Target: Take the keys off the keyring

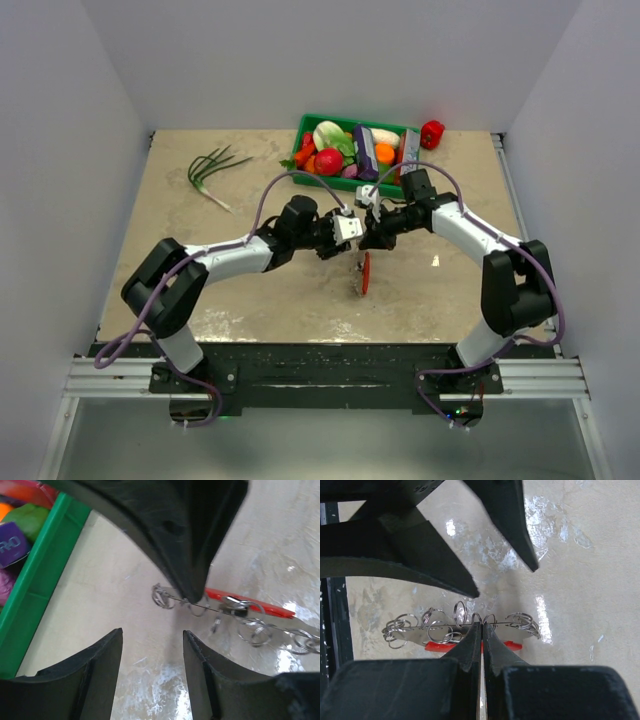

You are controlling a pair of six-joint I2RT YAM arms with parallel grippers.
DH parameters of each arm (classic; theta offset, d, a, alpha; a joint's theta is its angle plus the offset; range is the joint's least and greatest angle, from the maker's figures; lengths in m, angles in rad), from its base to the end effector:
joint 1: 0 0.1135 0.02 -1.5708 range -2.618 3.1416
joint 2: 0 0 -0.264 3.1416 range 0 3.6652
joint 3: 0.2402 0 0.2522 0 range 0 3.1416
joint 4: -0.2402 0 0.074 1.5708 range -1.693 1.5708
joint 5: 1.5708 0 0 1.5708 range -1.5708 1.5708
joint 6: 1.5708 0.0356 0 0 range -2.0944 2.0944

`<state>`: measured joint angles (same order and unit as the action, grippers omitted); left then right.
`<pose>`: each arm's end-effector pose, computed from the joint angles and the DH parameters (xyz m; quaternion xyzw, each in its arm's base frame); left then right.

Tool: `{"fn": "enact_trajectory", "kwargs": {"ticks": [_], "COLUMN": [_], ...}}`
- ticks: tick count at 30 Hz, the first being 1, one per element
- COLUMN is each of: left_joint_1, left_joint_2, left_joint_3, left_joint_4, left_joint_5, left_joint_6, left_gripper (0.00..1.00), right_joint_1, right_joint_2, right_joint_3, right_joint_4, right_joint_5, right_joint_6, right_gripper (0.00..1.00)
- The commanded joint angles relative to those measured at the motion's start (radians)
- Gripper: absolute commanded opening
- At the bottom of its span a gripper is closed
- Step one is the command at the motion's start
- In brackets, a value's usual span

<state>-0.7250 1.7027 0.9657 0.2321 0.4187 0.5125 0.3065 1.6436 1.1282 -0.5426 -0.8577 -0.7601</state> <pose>0.2671 -0.2560 0.2035 0.5747 0.6251 -0.2307 0.4752 0.3062 0.1251 0.2235 -0.5380 0.7039 0.3401 0.3152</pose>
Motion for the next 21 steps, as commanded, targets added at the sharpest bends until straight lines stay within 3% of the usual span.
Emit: {"fn": "enact_trajectory", "kwargs": {"ticks": [1, 9, 16, 21], "left_joint_1": [-0.004, -0.002, -0.004, -0.048], "left_joint_2": [0.002, -0.052, -0.163, -0.160], "left_joint_3": [0.054, 0.018, -0.041, -0.044], "left_joint_4": [0.108, 0.062, -0.089, -0.132], "left_joint_5": [-0.141, -0.149, 0.156, 0.137], "left_joint_6": [-0.111, -0.068, 0.069, 0.129], "left_gripper": [0.57, 0.60, 0.51, 0.54], "right_joint_1": [-0.001, -0.001, -0.015, -0.015], "right_joint_2": [-0.061, -0.056, -0.038, -0.034], "right_joint_3": [0.004, 0.005, 0.016, 0.016], "right_joint_4": [-0.007, -0.007, 0.018, 0.050], "right_joint_5": [-0.043, -0.058, -0.064, -0.044], "right_joint_6": [-0.018, -0.005, 0.042, 0.090], "right_gripper": [0.00, 0.00, 0.00, 0.00]}}
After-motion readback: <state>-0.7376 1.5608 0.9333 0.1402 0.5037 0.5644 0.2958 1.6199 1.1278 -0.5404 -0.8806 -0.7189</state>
